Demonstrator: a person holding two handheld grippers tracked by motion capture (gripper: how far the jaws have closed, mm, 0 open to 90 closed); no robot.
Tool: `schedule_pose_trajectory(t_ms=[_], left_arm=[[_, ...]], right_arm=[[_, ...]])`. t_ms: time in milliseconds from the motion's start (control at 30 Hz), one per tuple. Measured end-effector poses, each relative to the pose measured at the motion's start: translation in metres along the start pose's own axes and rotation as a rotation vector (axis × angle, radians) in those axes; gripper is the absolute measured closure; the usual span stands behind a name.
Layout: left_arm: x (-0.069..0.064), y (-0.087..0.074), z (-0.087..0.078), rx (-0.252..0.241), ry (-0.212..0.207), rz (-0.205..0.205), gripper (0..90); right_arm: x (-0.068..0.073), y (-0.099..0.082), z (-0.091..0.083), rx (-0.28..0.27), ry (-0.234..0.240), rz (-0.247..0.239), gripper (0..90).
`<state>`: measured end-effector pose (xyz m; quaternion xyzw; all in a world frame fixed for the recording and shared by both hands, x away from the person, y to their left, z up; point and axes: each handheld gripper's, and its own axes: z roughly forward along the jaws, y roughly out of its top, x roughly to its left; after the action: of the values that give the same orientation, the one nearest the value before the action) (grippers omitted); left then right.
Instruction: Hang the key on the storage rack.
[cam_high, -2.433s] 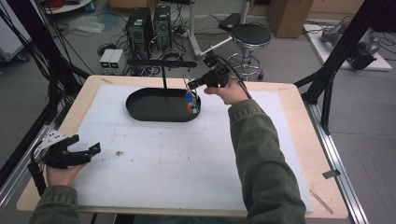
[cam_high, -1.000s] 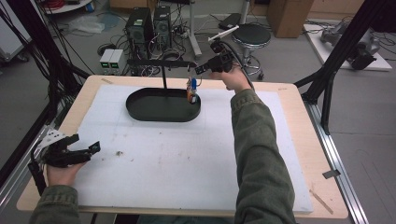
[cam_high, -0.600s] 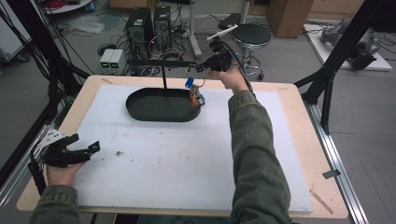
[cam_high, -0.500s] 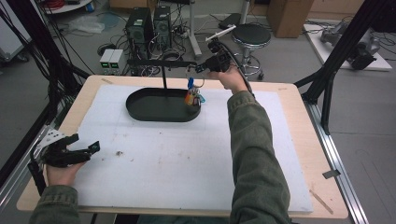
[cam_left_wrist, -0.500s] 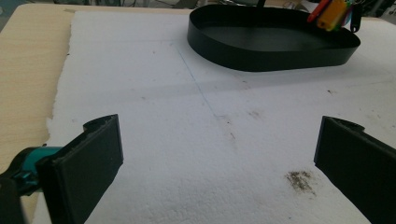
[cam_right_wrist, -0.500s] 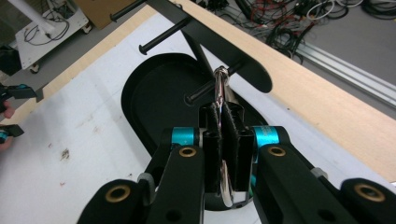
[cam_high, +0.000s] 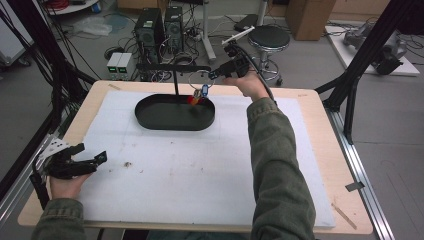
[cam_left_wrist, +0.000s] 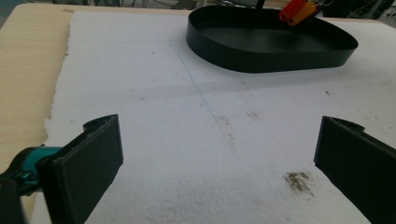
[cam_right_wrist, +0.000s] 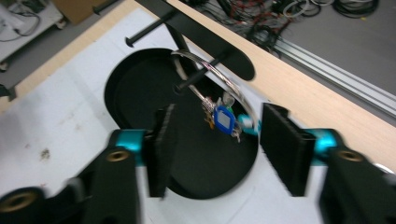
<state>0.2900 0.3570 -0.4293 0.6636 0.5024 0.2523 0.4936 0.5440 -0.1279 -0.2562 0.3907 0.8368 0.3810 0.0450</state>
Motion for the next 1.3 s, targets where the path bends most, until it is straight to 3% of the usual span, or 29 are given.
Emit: schedule_pose_trajectory(t_ms=[267,533,667,1000,1300], left_arm=[[0.0,0.0,-0.001,-0.007,0.0,-0.005,1.7],[0.0,0.0,-0.001,-0.011,-0.002,-0.01,1.7],[-0.001,0.001,-0.001,-0.011,-0.005,-0.007,1.7],[-0.002,0.001,-0.002,-0.015,-0.009,-0.009,1.7],[-0.001,0.001,-0.003,-0.017,-0.009,-0.012,1.7]], right_arm=[[-0.002,-0.005,-0.012,0.02,-0.077,0.06,0.3],[-0.002,-0.009,-0.027,0.043,-0.127,0.092,0.4],[0.002,-0.012,-0.032,0.068,-0.146,0.081,0.4],[0.0,-0.03,-0.045,0.051,-0.157,0.106,0.4],[0.004,-0.036,-0.063,0.051,-0.17,0.1,0.4]])
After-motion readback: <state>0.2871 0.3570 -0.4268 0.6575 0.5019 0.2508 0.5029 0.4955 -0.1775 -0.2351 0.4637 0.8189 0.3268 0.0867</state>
